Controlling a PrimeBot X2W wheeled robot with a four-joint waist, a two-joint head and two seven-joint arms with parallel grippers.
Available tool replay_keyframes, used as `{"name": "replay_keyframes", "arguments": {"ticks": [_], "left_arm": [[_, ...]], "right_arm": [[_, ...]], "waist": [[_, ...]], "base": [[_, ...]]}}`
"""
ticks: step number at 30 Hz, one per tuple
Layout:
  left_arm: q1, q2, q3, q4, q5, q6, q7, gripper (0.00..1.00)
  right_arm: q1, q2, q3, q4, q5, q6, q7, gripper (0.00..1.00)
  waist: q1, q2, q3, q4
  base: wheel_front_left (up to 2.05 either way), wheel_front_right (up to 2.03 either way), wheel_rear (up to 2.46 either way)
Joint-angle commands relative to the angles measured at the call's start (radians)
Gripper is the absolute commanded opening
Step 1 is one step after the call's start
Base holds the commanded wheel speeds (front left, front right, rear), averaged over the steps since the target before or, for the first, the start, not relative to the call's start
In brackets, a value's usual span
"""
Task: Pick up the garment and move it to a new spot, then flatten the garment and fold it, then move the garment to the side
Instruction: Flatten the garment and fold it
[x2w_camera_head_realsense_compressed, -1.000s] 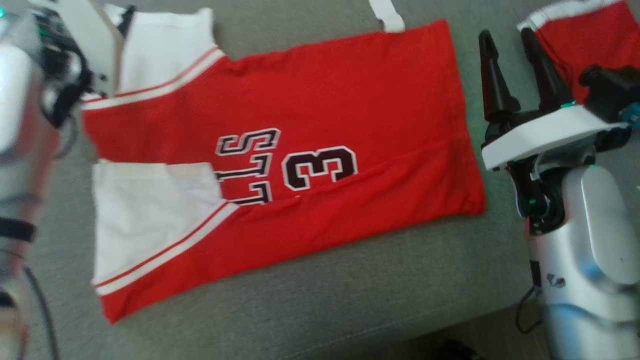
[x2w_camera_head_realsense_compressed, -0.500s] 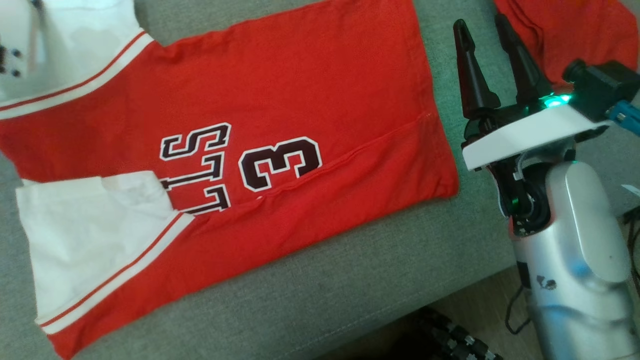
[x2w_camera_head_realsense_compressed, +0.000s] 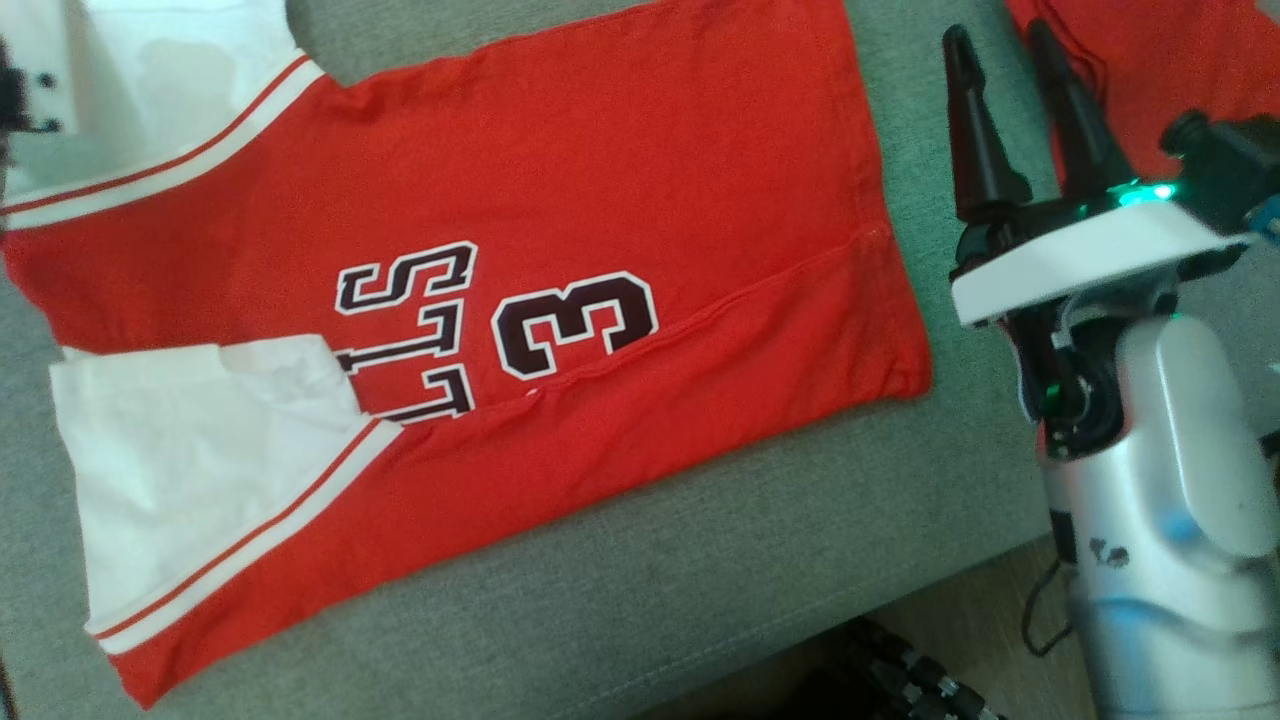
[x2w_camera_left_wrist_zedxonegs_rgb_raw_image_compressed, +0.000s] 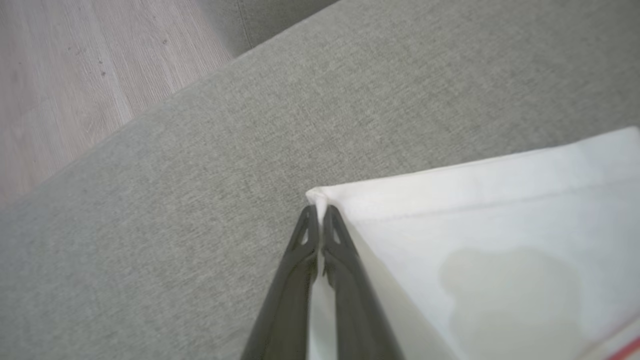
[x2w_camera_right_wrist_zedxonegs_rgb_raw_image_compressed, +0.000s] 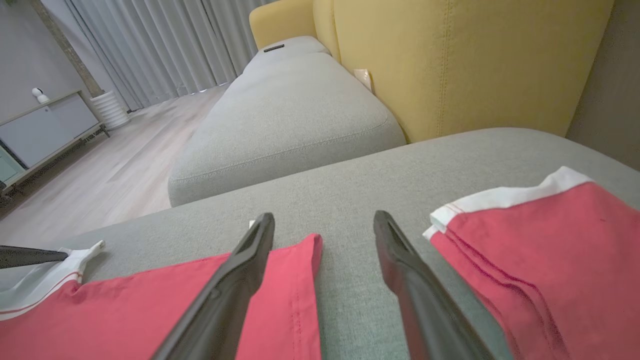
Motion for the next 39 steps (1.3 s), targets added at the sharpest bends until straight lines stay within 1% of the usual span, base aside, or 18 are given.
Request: {"name": "replay_keyframes", "arguments": {"ticks": [1,4,9,10,11,13,14,17,19,21,24,28,32,36,39], "left_arm": [[-0.008,0.021,0.011,-0.024,-0.034,0.0,0.014,0.0],[-0.017,0.017,0.004,-0.034,-0.048,0.0,-0.031,0.0],[-0.028,-0.011,-0.016,-0.056,-0.039,0.0,-0.166,0.0],[-0.028,-0.011,-0.016,-0.056,-0.039,0.0,-0.166,0.0],[-0.03,-0.019,-0.02,-0.062,-0.035,0.0,-0.198,0.0],[-0.032,-0.036,-0.039,-0.08,-0.026,0.0,-0.251,0.0],[-0.029,-0.053,-0.063,-0.104,-0.015,0.0,-0.299,0.0],[-0.013,-0.071,-0.1,-0.155,-0.013,0.0,-0.365,0.0],[0.005,-0.069,-0.147,-0.2,-0.004,0.0,-0.393,0.0],[0.018,-0.064,-0.167,-0.234,-0.003,0.0,-0.422,0.0],[0.039,-0.065,-0.185,-0.277,-0.011,0.0,-0.451,0.0],[0.063,-0.071,-0.209,-0.325,-0.01,0.0,-0.466,0.0],[0.081,-0.07,-0.256,-0.359,0.006,0.0,-0.464,0.0],[0.079,-0.069,-0.26,-0.371,0.002,0.001,-0.467,0.0],[0.075,-0.068,-0.26,-0.373,0.001,0.003,-0.467,0.0]], "right_arm": [[-0.035,-0.001,0.002,-0.029,-0.01,0.007,-0.004,1.0],[-0.047,-0.001,-0.01,-0.023,-0.027,0.007,0.0,1.0],[-0.088,-0.003,-0.035,0.007,-0.063,0.007,0.036,1.0],[-0.088,-0.003,-0.035,0.007,-0.063,0.007,0.036,1.0],[-0.098,-0.01,-0.041,0.02,-0.07,0.007,0.051,1.0],[-0.119,-0.037,-0.046,0.057,-0.081,0.007,0.083,1.0],[-0.142,-0.079,-0.05,0.1,-0.092,0.007,0.107,1.0],[-0.177,-0.132,-0.062,0.175,-0.078,0.007,0.138,1.0],[-0.197,-0.169,-0.061,0.23,-0.072,0.007,0.159,1.0],[-0.218,-0.204,-0.053,0.285,-0.062,0.007,0.18,1.0],[-0.242,-0.259,-0.024,0.366,-0.056,0.007,0.213,1.0],[-0.272,-0.32,0.02,0.465,-0.049,0.007,0.238,1.0],[-0.296,-0.349,0.065,0.546,-0.031,0.007,0.247,1.0],[-0.321,-0.36,0.112,0.602,-0.011,0.007,0.249,1.0],[-0.338,-0.363,0.15,0.626,0.024,0.007,0.252,1.0]], "waist": [[-0.0001,0.0,-0.001,0.008],[-0.0001,0.0,-0.007,0.027],[-0.0001,0.0,-0.038,0.083],[-0.0001,0.0,-0.038,0.083],[-0.0001,0.0,-0.045,0.101],[-0.0001,0.0,-0.06,0.137],[-0.0001,0.0,-0.074,0.178],[-0.0001,0.0,-0.09,0.237],[-0.0001,0.0,-0.097,0.271],[-0.0001,0.0,-0.099,0.3],[-0.0001,0.0,-0.102,0.336],[-0.0001,0.0,-0.099,0.365],[-0.0001,0.0,-0.096,0.375],[-0.0001,0.0,-0.09,0.374],[-0.0001,0.0,-0.087,0.37]], "base": [[0.0,0.0,0.0],[0.0,0.0,0.0],[0.0,0.0,0.0],[0.0,0.0,0.0],[0.0,0.0,0.0],[0.0,0.0,0.0],[0.0,0.0,0.0],[0.0,0.0,0.0],[0.0,0.0,0.0],[0.0,0.0,0.0],[0.0,0.0,0.0],[0.0,0.0,0.0],[0.0,0.0,0.0],[0.0,0.0,0.0],[0.0,0.0,0.0]]}}
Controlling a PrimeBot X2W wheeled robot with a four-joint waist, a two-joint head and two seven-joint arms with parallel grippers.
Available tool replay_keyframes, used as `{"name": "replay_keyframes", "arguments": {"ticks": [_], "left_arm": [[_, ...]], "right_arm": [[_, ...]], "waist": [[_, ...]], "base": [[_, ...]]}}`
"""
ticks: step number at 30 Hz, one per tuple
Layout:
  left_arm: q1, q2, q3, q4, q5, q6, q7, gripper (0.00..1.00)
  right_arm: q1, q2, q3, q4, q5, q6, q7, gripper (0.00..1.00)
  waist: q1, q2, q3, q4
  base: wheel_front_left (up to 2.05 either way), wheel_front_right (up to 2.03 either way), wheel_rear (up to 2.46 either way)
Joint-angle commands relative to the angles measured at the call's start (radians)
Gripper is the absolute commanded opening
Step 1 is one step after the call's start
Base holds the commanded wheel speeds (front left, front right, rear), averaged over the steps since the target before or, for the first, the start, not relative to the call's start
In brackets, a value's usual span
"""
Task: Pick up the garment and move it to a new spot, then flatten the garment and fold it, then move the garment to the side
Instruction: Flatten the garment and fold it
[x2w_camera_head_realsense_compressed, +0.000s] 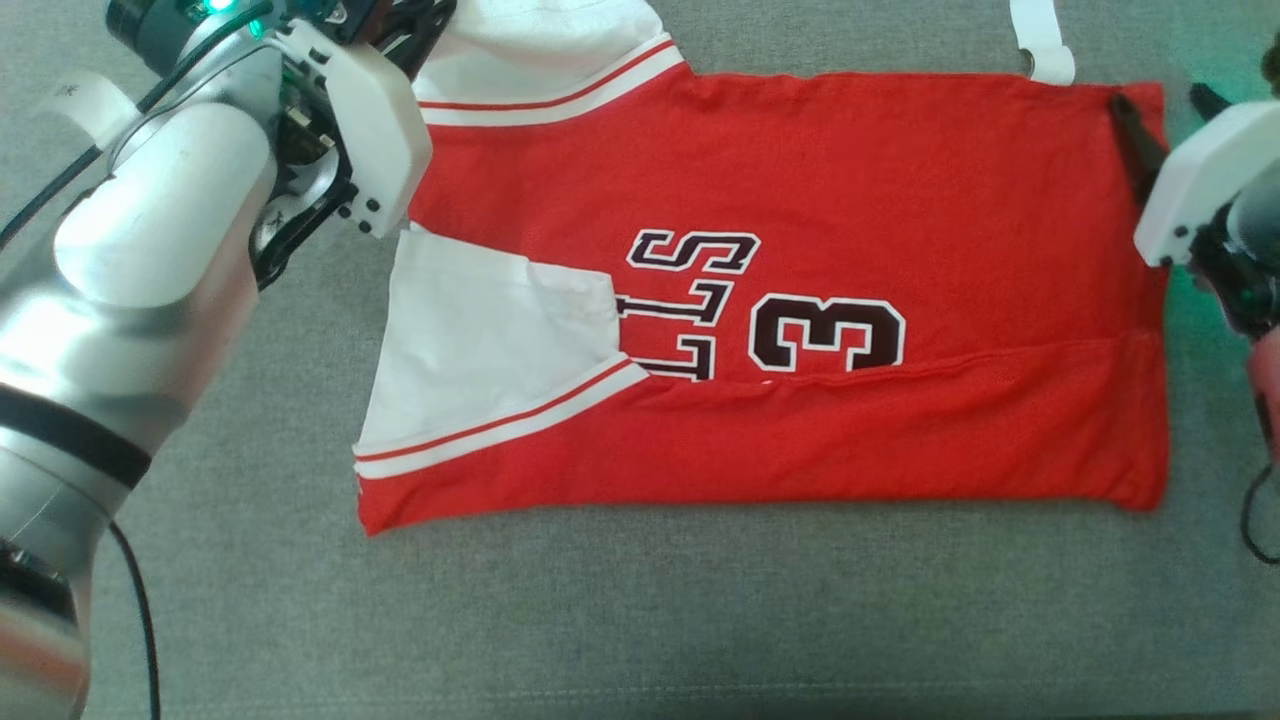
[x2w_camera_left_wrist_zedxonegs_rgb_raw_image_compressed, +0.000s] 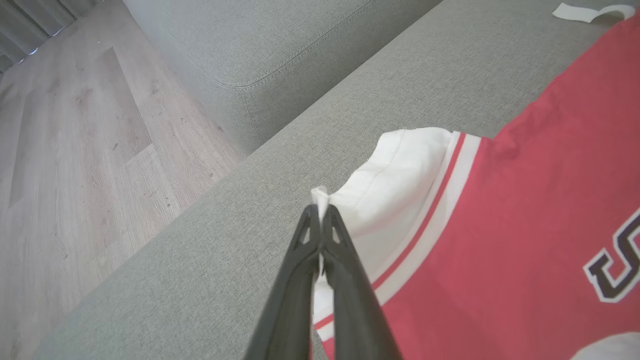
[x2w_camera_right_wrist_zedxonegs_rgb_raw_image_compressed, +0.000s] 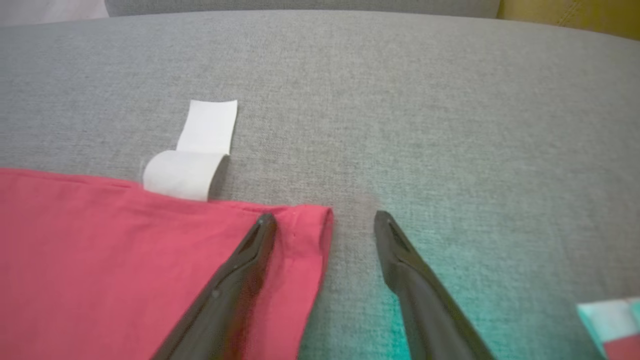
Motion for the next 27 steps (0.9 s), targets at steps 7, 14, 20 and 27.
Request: {"name": "replay_keyframes", "arguments": {"ticks": [7,14,20,27], "left_arm": [[-0.057,0.051,0.044,-0.007,-0.014,0.021,-0.006,0.0],[-0.083,0.06,0.068,0.028,-0.021,0.05,-0.042,0.0],[-0.116,0.046,0.09,0.064,-0.015,0.09,-0.1,0.0],[-0.165,0.012,0.123,0.14,-0.008,0.145,-0.217,0.0]], "right_arm": [[-0.038,-0.035,0.117,0.0,0.081,0.007,0.005,0.0],[-0.103,-0.045,0.129,0.034,0.097,0.007,-0.087,0.0],[-0.162,-0.031,0.111,0.063,0.1,0.007,-0.189,0.0],[-0.226,0.0,0.091,0.109,0.102,0.007,-0.352,0.0]], "waist": [[0.0,0.0,-0.003,-0.014],[0.0,0.0,-0.005,-0.023],[0.0,0.0,0.0,-0.029],[0.0,0.0,0.002,-0.035]], "base": [[0.0,0.0,0.0],[0.0,0.0,0.0],[0.0,0.0,0.0],[0.0,0.0,0.0]]}}
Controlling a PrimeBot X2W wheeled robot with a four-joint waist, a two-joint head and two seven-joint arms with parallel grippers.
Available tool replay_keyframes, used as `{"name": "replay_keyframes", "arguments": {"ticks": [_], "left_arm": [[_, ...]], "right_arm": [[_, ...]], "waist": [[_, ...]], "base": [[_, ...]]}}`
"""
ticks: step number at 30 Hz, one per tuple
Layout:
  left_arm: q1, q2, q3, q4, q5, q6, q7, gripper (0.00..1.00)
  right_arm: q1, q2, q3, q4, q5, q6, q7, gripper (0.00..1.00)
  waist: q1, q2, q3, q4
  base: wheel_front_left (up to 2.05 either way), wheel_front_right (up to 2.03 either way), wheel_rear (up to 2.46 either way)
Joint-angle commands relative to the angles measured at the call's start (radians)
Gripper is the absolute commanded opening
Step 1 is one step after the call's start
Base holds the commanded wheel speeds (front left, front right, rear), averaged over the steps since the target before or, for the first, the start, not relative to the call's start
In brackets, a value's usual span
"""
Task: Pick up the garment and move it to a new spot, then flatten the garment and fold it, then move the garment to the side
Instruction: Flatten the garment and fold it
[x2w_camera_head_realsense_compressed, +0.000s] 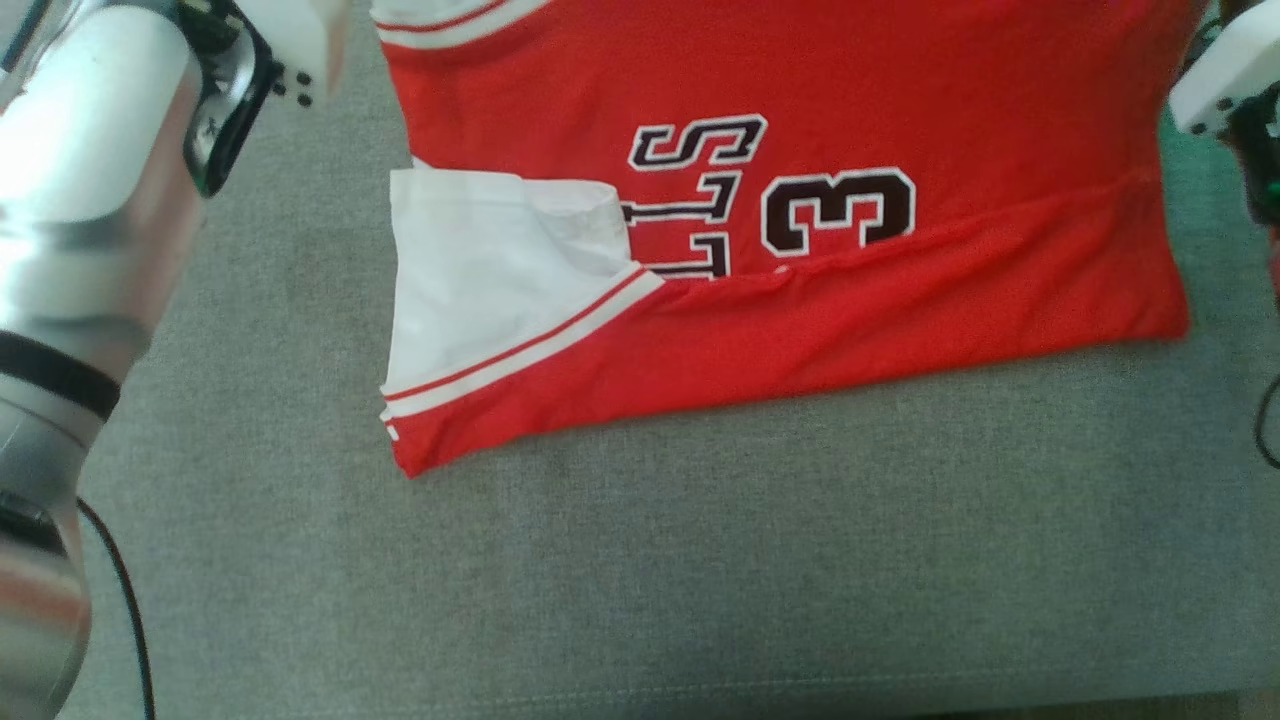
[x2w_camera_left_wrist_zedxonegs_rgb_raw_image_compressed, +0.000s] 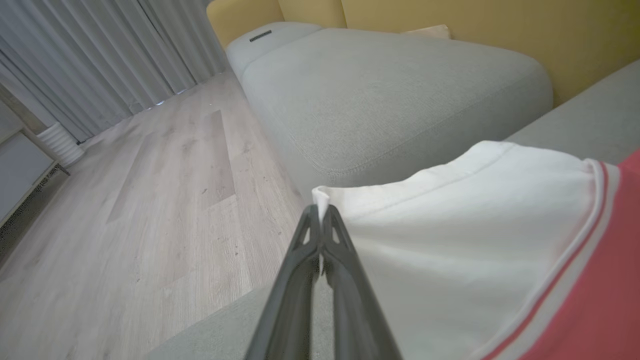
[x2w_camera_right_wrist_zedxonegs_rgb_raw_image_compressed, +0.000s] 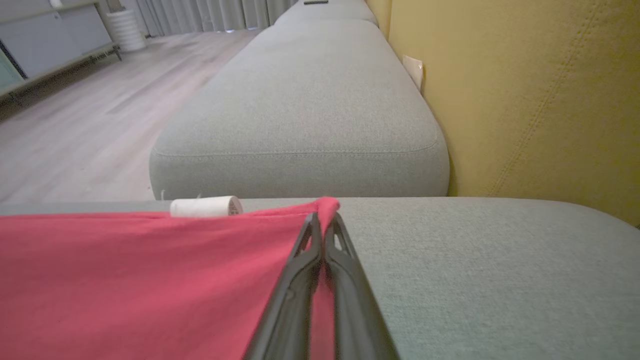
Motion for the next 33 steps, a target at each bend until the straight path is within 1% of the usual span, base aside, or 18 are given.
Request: {"name": "replay_keyframes", "arguments": {"ticks": [1,4,8,12,14,17,19,21,25,29,31,32,33], "left_arm": [[-0.072,0.032,0.049,0.004,0.005,0.015,-0.021,0.0],[-0.07,0.019,0.048,0.03,0.005,0.007,-0.043,0.0],[-0.041,0.016,0.036,0.034,0.005,-0.022,-0.058,0.0],[0.01,0.045,0.018,-0.001,0.015,-0.039,-0.067,0.0],[0.048,0.068,0.01,-0.042,0.017,-0.042,-0.069,0.0],[0.123,0.111,-0.022,-0.125,0.013,-0.066,-0.037,0.0],[0.174,0.153,-0.055,-0.198,0.007,-0.087,0.015,0.0],[0.218,0.2,-0.072,-0.28,-0.003,-0.092,0.059,0.0],[0.301,0.295,-0.084,-0.442,-0.033,-0.071,0.14,0.0],[0.379,0.375,-0.096,-0.587,-0.075,-0.054,0.216,0.0],[0.414,0.406,-0.107,-0.65,-0.1,-0.051,0.254,0.0],[0.414,0.406,-0.107,-0.65,-0.1,-0.051,0.254,0.0],[0.428,0.421,-0.113,-0.678,-0.107,-0.05,0.271,0.0]], "right_arm": [[-0.024,0.009,-0.003,-0.014,0.016,0.007,-0.033,0.0],[-0.021,0.017,0.002,0.004,0.039,0.007,-0.063,0.0],[0.02,0.012,0.032,0.003,0.091,0.007,-0.067,0.0],[0.1,-0.015,0.1,-0.065,0.187,0.007,-0.023,0.0],[0.149,-0.052,0.131,-0.104,0.238,0.007,0.011,0.0],[0.227,-0.108,0.175,-0.162,0.304,0.007,0.057,0.0],[0.275,-0.148,0.194,-0.202,0.342,0.007,0.074,0.0],[0.316,-0.187,0.208,-0.235,0.369,0.007,0.089,0.0],[0.383,-0.252,0.228,-0.295,0.417,0.007,0.123,0.0],[0.43,-0.306,0.247,-0.346,0.449,0.007,0.162,0.0],[0.447,-0.329,0.253,-0.363,0.463,0.007,0.186,0.0],[0.447,-0.329,0.253,-0.363,0.463,0.007,0.186,0.0],[0.455,-0.34,0.255,-0.368,0.469,0.007,0.201,0.0]], "waist": [[0.0,0.0,-0.002,-0.001],[0.0,0.0,-0.011,0.0],[0.0,0.0,-0.036,0.007],[0.0,0.0,-0.073,0.022],[0.0,0.0,-0.093,0.032],[0.0,0.0,-0.125,0.049],[0.0,0.0,-0.143,0.061],[0.0,0.0,-0.157,0.071],[0.0,0.0,-0.176,0.081],[0.0,0.0,-0.196,0.082],[0.0,0.0,-0.204,0.08],[0.0,0.0,-0.204,0.08],[0.0,0.0,-0.208,0.079]], "base": [[0.0,0.0,0.0],[0.0,0.0,0.0],[0.0,0.0,0.0],[0.0,0.0,0.0],[0.0,0.0,0.0],[0.0,0.0,0.0],[0.0,0.0,0.0],[0.0,0.0,0.0],[0.0,0.0,0.0],[0.0,0.0,0.0],[0.0,0.0,0.0],[0.0,0.0,0.0],[0.0,0.0,0.0]]}}
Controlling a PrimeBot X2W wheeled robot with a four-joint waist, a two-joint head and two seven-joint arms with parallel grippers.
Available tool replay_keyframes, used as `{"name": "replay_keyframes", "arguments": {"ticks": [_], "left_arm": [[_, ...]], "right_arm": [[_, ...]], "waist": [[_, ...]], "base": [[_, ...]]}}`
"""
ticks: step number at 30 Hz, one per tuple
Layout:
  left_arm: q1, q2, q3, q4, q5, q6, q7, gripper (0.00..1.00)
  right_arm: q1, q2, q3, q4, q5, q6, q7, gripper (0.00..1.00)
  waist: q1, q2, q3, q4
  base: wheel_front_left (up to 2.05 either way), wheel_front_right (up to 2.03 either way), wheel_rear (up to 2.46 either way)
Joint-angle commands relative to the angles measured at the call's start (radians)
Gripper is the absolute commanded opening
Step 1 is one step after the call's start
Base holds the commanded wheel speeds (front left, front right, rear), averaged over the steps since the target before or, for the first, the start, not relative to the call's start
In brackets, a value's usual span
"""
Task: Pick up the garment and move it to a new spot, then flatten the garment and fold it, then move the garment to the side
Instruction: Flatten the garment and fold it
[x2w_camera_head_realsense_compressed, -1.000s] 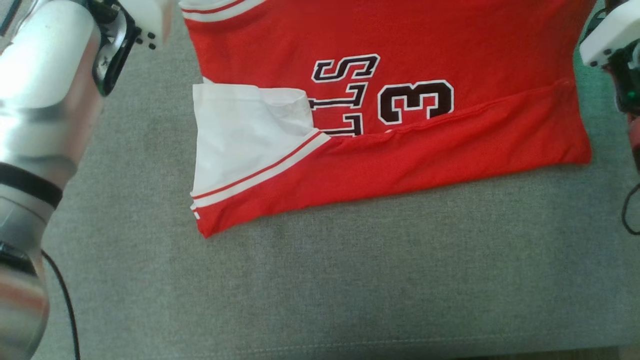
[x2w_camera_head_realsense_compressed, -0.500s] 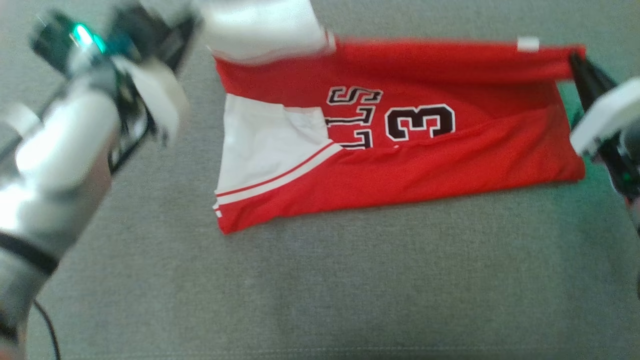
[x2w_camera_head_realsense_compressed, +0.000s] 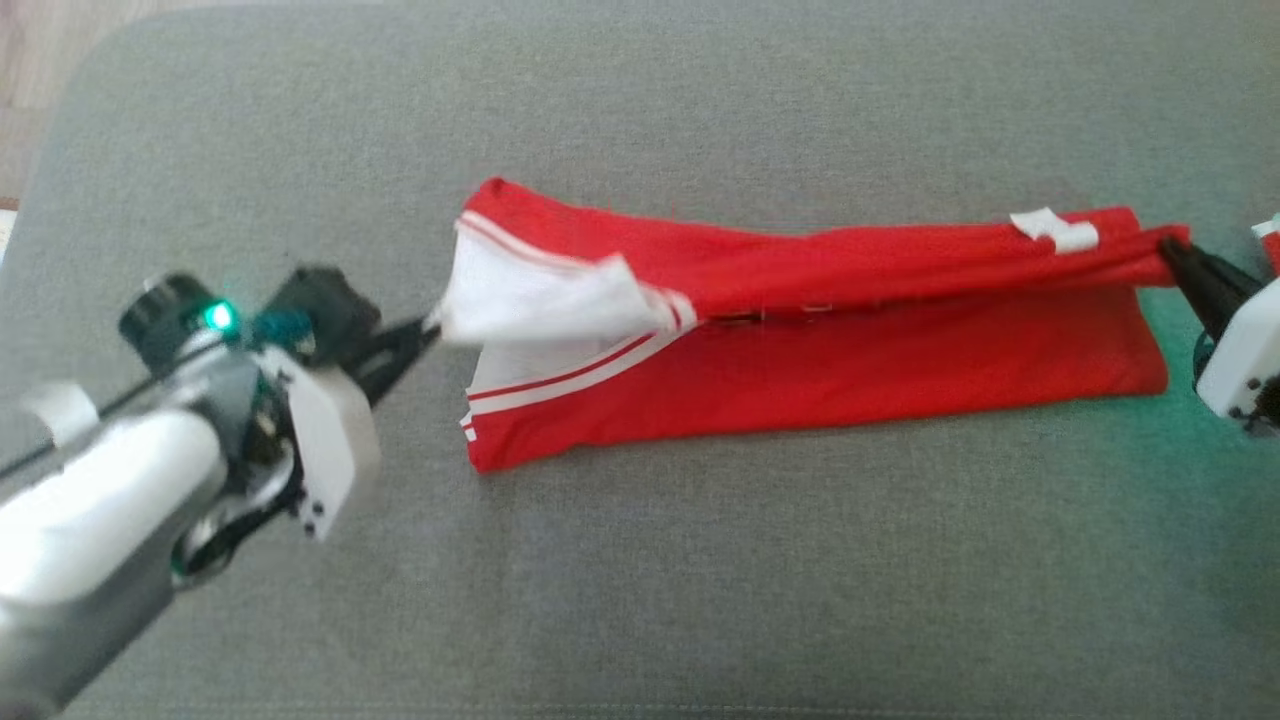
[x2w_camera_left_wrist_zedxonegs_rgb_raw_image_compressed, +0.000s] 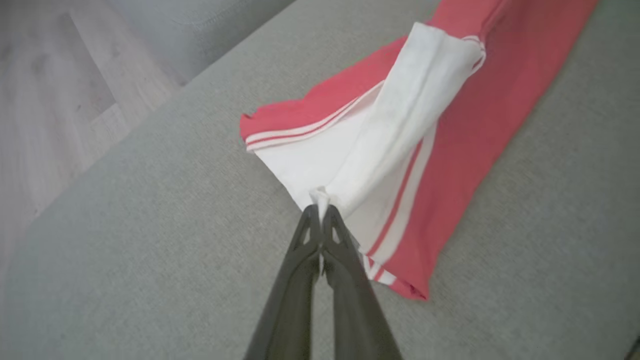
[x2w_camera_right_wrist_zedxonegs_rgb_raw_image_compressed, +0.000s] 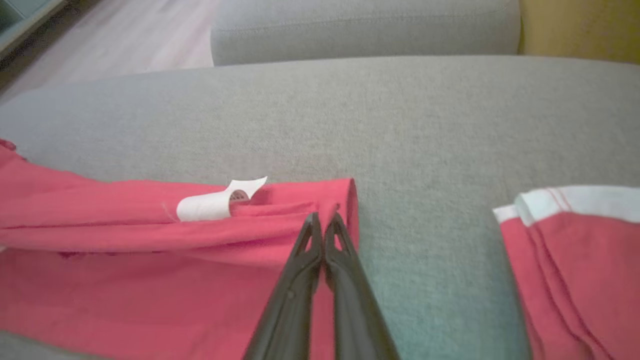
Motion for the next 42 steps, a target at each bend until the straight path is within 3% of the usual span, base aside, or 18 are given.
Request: {"name": "replay_keyframes", "arguments": {"ticks": [1,7,17,18,19,20,21,28,33,37,42], "left_arm": [[-0.032,0.057,0.047,-0.027,-0.005,0.01,0.008,0.0],[0.013,0.095,0.034,-0.122,-0.037,0.035,0.06,0.0],[0.039,0.119,0.008,-0.164,-0.102,0.026,0.164,0.0],[0.041,0.117,0.006,-0.164,-0.104,0.028,0.168,0.0],[0.044,0.114,0.005,-0.164,-0.107,0.032,0.17,0.0],[0.044,0.111,0.006,-0.163,-0.104,0.038,0.167,0.47],[0.044,0.108,0.011,-0.161,-0.102,0.05,0.16,1.0],[0.048,0.073,0.074,-0.119,-0.091,0.152,0.047,1.0],[0.065,0.006,0.177,-0.081,-0.114,0.272,-0.122,1.0],[0.113,-0.078,0.28,-0.055,-0.163,0.361,-0.295,1.0],[0.222,-0.196,0.425,-0.062,-0.172,0.412,-0.355,1.0]], "right_arm": [[0.016,-0.047,0.002,-0.024,0.007,0.007,0.009,0.0],[0.038,-0.077,0.009,-0.071,0.042,0.007,0.101,0.0],[0.07,-0.101,0.023,-0.14,0.056,0.007,0.208,0.0],[0.07,-0.099,0.02,-0.137,0.057,0.007,0.214,0.28],[0.073,-0.097,0.014,-0.128,0.063,0.007,0.228,1.0],[0.073,-0.095,0.012,-0.129,0.064,0.007,0.238,1.0],[0.073,-0.093,0.005,-0.13,0.07,0.007,0.241,1.0],[0.078,-0.085,-0.067,-0.138,0.109,0.007,0.254,1.0],[0.064,-0.033,-0.175,-0.167,0.114,0.007,0.131,1.0],[0.071,0.068,-0.259,-0.192,0.053,0.007,-0.046,1.0],[0.134,0.254,-0.332,-0.227,-0.058,0.007,-0.221,1.0]], "waist": [[0.0,-0.0001,-0.003,-0.003],[0.0,-0.0001,-0.001,-0.02],[0.0,-0.0001,0.007,-0.038],[0.0,-0.0001,0.006,-0.04],[0.0,-0.0001,0.005,-0.041],[0.0,-0.0001,0.004,-0.042],[0.0,-0.0001,0.002,-0.044],[0.0,-0.0001,-0.024,-0.055],[0.0,-0.0001,-0.049,-0.066],[0.0,-0.0001,-0.071,-0.078],[0.0,-0.0001,-0.096,-0.099]], "base": [[0.0,0.0,0.0],[0.0,0.0,0.0],[0.0,0.0,0.0],[0.0,0.0,0.0],[0.0,0.0,0.0],[0.0,0.0,0.0],[0.0,0.0,0.0],[0.0,0.0,0.0],[0.0,0.0,0.0],[0.0,0.0,0.0],[0.0,0.0,0.0]]}}
